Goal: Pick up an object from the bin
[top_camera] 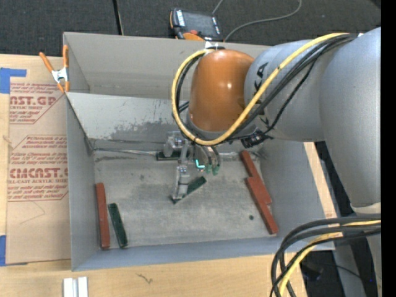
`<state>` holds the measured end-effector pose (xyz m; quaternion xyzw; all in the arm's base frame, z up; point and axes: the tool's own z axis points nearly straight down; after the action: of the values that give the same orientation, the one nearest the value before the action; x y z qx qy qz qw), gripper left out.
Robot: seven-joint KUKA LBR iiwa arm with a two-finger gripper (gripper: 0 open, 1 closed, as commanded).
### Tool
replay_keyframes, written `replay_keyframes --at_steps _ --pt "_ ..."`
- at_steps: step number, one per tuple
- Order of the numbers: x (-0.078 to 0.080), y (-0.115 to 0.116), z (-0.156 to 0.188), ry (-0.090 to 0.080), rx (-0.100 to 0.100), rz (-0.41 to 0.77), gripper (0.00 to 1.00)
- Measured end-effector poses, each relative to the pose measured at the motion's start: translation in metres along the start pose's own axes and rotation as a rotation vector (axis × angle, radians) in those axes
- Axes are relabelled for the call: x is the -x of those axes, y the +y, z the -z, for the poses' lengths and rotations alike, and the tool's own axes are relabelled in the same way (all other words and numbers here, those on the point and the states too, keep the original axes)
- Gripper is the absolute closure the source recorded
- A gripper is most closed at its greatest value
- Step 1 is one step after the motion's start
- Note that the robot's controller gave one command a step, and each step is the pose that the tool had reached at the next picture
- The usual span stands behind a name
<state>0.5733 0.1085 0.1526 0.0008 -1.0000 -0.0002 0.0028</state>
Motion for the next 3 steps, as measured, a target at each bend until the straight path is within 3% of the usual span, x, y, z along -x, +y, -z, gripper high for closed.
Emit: replay_keyframes --at_steps 1,2,3 --pt "0.007 -0.06 -0.085 -0.002 -0.002 0.209 0.0" --pt "0.008 -0.088 -0.083 -0.007 -0.002 0.338 0.0" --pt "0.009 -0.087 -0.082 -0.007 0.0 0.338 1.0"
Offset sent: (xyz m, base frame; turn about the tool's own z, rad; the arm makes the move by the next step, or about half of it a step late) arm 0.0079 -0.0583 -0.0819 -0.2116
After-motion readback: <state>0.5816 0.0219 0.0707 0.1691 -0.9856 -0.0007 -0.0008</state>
